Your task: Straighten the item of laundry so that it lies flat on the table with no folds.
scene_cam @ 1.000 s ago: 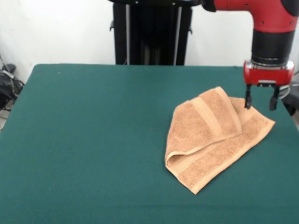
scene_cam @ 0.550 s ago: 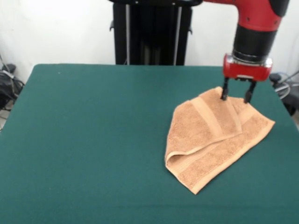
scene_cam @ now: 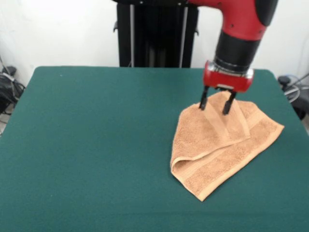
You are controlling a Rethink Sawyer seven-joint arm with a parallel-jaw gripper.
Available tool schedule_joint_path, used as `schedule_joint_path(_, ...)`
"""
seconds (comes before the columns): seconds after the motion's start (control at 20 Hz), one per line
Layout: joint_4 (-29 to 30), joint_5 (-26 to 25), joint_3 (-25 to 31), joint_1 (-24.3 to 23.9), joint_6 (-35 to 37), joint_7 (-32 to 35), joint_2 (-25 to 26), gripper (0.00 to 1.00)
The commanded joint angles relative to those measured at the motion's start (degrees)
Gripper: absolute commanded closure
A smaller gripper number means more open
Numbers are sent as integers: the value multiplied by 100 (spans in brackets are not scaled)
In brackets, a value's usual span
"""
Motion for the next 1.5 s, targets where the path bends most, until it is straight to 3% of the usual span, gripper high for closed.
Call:
schedule_joint_path(0.05,-375,-457,147,-320,-785,627,732,0)
schedule_joint_path(0.4,-467,-688,377,-574,-1224,666,974,0)
schedule_joint_path(0.55,-331,-757,519,-680,-1190,715,856,0)
schedule_joint_path(1.25,416,-1006,1362,-1368,-139,552,-357,0)
schedule_joint_path(1.5,584,-1173,1761,-1726,-252,471,-428,0)
